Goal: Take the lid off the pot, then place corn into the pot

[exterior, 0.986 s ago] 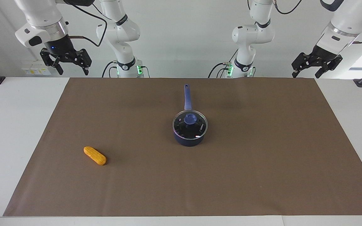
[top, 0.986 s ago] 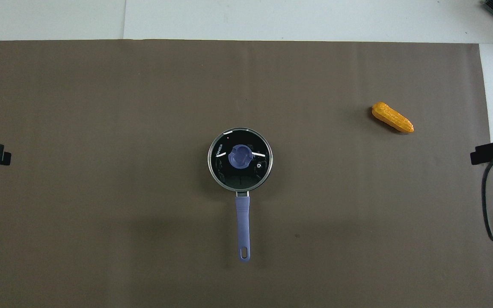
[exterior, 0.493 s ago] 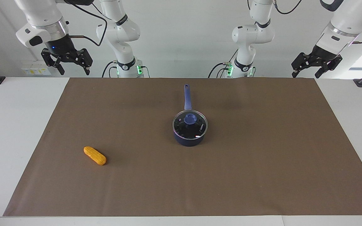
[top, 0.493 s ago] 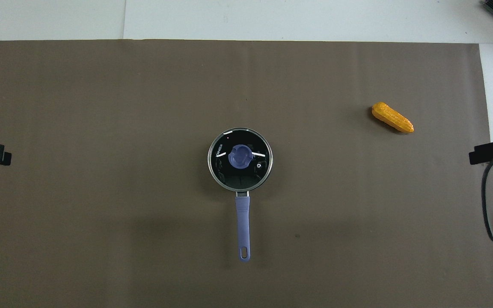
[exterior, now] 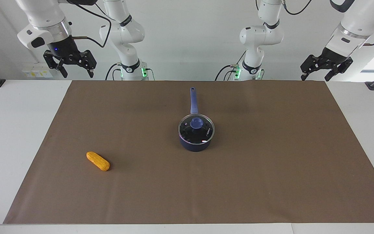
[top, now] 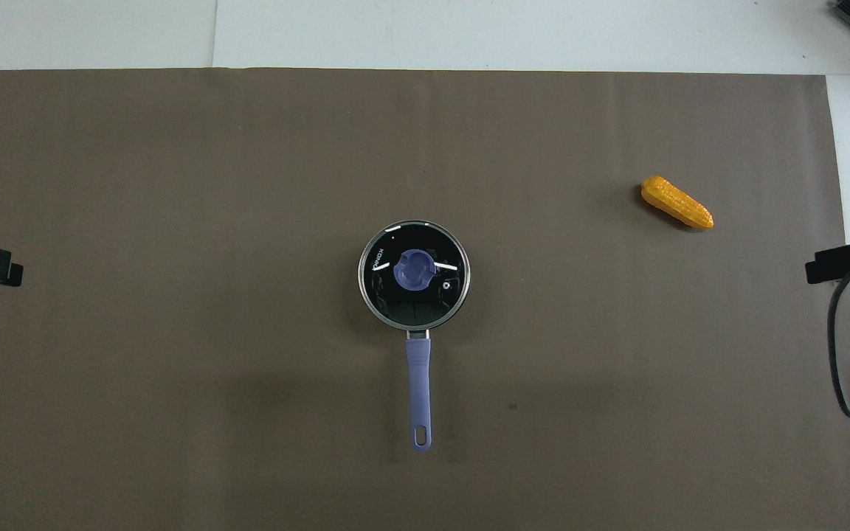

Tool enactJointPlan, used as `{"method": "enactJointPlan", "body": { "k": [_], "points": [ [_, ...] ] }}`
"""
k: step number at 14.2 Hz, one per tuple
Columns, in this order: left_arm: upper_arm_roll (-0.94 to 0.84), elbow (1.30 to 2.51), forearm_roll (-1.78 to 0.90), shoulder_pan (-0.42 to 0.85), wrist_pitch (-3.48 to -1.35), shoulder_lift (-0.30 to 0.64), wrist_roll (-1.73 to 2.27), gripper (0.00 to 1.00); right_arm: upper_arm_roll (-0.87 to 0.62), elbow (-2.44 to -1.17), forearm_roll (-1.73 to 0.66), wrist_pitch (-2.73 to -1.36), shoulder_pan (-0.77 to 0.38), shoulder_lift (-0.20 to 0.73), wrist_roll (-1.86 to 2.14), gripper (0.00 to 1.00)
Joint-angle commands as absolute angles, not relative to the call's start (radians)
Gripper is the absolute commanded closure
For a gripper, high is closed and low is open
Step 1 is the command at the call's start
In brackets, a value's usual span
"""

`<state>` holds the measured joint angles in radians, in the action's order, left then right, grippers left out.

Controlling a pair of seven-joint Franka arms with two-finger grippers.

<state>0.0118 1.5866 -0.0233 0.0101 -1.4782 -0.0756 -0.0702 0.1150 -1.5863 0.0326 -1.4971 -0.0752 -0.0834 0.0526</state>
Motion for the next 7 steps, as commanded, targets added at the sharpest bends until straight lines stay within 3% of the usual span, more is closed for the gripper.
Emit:
{"method": "enactJointPlan", "body": {
  "k": [1,7],
  "points": [
    [0.015,1.608,-0.008,0.023,-1.479,-0.094,-0.083,0.0,0.12,-1.578,0.017,-1.49,-0.069,-0.08,0.077,0.0],
    [0.012,1.621,-0.008,0.055,-1.488,-0.086,-0.084,0.0,0.117,-1.58,0.014,-1.485,-0.071,-0.084,0.077,0.0]
  ]
}}
